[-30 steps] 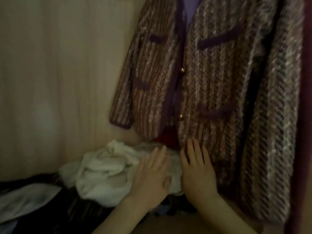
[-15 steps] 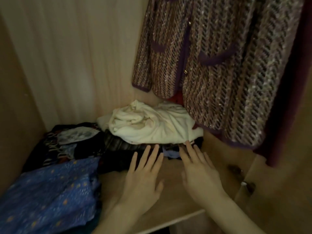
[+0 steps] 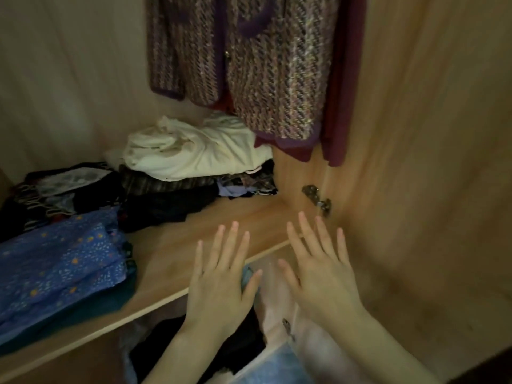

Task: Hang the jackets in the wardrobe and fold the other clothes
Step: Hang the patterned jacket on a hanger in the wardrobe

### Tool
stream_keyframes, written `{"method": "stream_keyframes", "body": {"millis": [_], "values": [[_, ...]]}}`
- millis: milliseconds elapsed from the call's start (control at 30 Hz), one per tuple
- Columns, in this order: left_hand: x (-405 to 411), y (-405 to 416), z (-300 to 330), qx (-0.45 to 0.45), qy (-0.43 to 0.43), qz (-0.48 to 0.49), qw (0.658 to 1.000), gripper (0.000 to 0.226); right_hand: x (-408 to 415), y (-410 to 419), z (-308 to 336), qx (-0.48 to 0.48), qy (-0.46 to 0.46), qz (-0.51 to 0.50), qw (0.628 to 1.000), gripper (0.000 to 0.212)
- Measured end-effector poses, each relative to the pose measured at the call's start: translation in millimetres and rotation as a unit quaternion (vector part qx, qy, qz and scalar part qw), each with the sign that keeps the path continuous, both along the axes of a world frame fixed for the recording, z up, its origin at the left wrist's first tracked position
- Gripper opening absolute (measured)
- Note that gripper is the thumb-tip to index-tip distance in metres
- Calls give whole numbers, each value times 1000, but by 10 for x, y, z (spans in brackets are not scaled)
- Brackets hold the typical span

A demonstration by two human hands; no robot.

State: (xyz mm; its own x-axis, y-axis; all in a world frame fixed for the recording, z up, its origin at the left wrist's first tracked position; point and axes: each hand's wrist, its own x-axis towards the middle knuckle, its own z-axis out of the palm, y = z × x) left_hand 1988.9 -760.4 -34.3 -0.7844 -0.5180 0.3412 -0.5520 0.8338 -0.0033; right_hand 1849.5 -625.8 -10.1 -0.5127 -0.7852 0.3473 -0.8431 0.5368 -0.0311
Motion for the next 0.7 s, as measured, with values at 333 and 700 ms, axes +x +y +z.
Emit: {"method": "stream_keyframes", "body": {"millis": [333, 700], "values": [[-183, 559, 170, -4, -3, -175, 985, 82, 437, 958, 123, 14, -54, -159, 986, 72], [-271, 1508, -124, -10, -38, -336, 941, 73, 1026, 2065, -165, -6, -75, -340, 938, 75]]}}
